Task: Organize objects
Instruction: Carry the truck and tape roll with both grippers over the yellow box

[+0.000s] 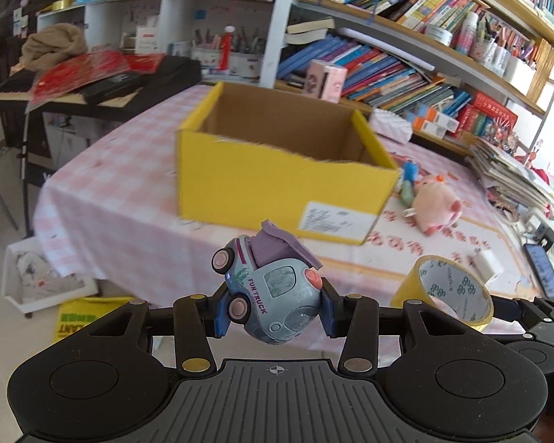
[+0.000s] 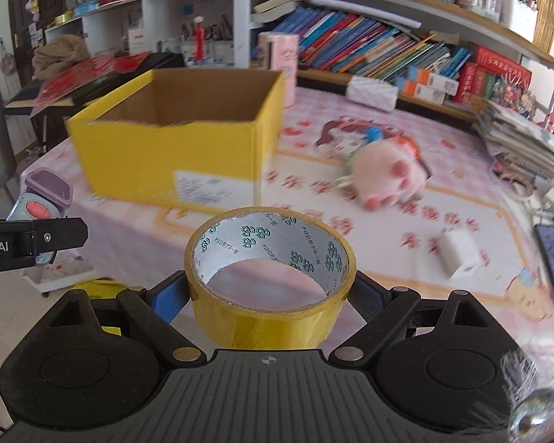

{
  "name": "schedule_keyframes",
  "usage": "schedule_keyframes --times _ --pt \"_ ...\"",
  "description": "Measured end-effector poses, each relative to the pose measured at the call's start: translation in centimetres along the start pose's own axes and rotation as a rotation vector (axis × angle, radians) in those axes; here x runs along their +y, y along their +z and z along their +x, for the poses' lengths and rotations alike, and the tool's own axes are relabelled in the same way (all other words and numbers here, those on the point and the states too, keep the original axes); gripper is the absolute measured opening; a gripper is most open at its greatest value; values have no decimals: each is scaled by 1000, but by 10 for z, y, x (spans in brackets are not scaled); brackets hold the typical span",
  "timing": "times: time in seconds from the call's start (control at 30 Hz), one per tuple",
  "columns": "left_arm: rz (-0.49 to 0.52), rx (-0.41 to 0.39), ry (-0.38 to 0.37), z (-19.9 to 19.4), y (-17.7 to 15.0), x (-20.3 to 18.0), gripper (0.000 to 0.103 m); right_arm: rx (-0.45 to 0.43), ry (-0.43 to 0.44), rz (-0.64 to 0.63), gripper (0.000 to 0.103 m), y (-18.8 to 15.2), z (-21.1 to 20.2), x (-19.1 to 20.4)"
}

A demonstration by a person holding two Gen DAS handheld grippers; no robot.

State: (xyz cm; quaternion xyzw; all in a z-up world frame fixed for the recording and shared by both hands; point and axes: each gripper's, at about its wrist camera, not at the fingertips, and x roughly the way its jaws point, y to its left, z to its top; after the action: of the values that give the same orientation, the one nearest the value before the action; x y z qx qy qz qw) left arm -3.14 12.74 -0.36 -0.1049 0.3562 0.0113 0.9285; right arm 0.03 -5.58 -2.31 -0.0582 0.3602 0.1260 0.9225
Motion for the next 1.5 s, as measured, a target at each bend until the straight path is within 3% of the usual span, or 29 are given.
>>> schedule_keyframes --times 0.3,1.13,1.5 --pt "12 4 16 -19 -9 31 44 13 57 7 90 -16 -9 46" --pt "26 -38 -36 -28 -2 51 44 -1 35 7 90 -8 -16 70" --pt "24 -104 -66 -30 26 56 44 -105 -16 -4 90 17 -20 71"
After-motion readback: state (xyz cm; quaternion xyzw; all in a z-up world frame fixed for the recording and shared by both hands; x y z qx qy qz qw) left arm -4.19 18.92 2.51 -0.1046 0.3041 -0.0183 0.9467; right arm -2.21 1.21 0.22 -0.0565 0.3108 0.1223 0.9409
